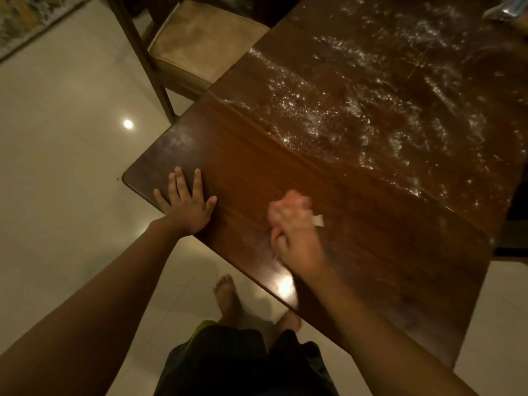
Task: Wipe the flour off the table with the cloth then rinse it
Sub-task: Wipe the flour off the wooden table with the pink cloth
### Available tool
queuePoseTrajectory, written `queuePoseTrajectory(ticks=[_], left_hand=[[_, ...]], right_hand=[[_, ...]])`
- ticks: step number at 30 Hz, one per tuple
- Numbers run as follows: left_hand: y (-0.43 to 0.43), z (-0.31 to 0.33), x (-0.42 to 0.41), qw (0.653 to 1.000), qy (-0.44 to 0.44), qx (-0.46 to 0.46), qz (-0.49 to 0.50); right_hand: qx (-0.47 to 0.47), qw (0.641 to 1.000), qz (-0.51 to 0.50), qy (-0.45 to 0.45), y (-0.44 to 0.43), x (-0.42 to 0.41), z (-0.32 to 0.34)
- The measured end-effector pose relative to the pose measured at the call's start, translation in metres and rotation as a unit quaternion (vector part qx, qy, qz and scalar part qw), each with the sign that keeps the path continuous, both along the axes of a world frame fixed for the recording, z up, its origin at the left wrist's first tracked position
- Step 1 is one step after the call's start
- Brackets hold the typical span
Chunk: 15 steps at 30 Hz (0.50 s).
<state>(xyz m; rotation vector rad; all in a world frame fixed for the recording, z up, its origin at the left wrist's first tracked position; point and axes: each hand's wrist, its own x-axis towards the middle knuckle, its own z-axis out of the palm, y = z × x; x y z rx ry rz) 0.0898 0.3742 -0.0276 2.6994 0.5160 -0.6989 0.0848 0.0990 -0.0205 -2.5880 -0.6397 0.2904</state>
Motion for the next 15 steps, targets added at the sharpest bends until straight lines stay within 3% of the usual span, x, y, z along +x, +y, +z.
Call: queuePoseTrajectory(ticks=[3, 6, 8, 11, 13, 15], left_hand=[[-0.004, 0.002, 0.0, 1.0, 0.019, 0.007, 0.005], [-0.02, 0.008, -0.006, 0.999, 0.031, 0.005, -0.003], [-0.036, 0.011, -0.013, 0.999, 0.04, -0.007, -0.028], [-0.061, 0.016, -0.025, 0.995, 0.059, -0.028, -0.072], [-0.077, 0.019, -0.033, 0.994, 0.064, -0.028, -0.089], [-0.092, 0.02, -0.036, 0.992, 0.067, -0.026, -0.103]], right_hand=[[-0.047, 0.967, 0.244, 0.05, -0.001, -0.036, 0.0], [-0.035, 0.942, 0.326, 0.067, -0.052, -0.039, -0.003], [-0.012, 0.962, 0.268, 0.056, -0.098, -0.027, -0.003], [-0.003, 0.999, 0.015, 0.041, -0.152, -0.004, 0.0], [0.004, 0.988, -0.148, 0.041, -0.153, 0.002, 0.005], [-0.007, 0.984, -0.179, 0.026, -0.136, -0.003, 0.008]])
